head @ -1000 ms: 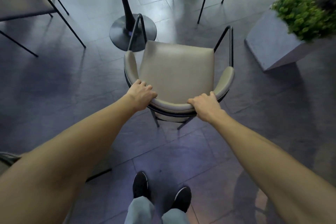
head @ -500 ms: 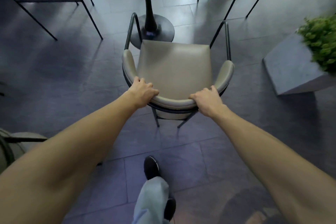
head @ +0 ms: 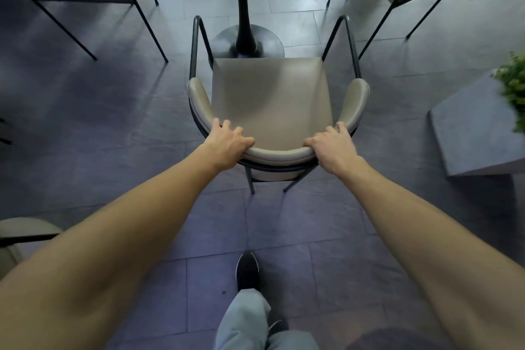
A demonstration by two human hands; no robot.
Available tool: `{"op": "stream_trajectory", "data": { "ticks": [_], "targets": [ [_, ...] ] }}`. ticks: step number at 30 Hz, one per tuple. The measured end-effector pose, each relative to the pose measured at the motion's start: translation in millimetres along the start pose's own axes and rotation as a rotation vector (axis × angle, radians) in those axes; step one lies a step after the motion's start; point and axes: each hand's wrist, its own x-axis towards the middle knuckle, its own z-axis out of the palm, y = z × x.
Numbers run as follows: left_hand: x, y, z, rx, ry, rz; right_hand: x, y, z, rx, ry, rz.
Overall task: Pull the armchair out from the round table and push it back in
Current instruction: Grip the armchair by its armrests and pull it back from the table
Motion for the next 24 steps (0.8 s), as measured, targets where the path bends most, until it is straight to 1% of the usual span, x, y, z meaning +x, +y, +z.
{"op": "stream_trajectory", "data": {
  "ticks": [3, 9, 11, 16, 24],
  "targets": [
    [12.0, 0.5, -4.9, -0.014, -0.021, -0.032, 14.7, 11.5, -0.1, 0.005, 0.002, -0.015],
    [41.6, 1.0, -17.0, -0.061, -0.060, -0.136, 49.9, 40.6, -5.8, -0.009, 0.063, -0.061],
    [52.2, -0.8, -20.8, -0.073, -0.061, -0.168, 63.6, 50.8, -9.3, -0.015, 0.052, -0.075],
    [76.6, -6.7, -32.9, -0.066, -0.077, -0.206, 92.3, 67.1, -15.0, -0.022, 0.042, -0.102],
    [103.6, -26.0, -38.2, -0.080, -0.069, -0.249, 131.1, 80.8, -24.9, -0.021, 0.078, -0.116]
  ]
}}
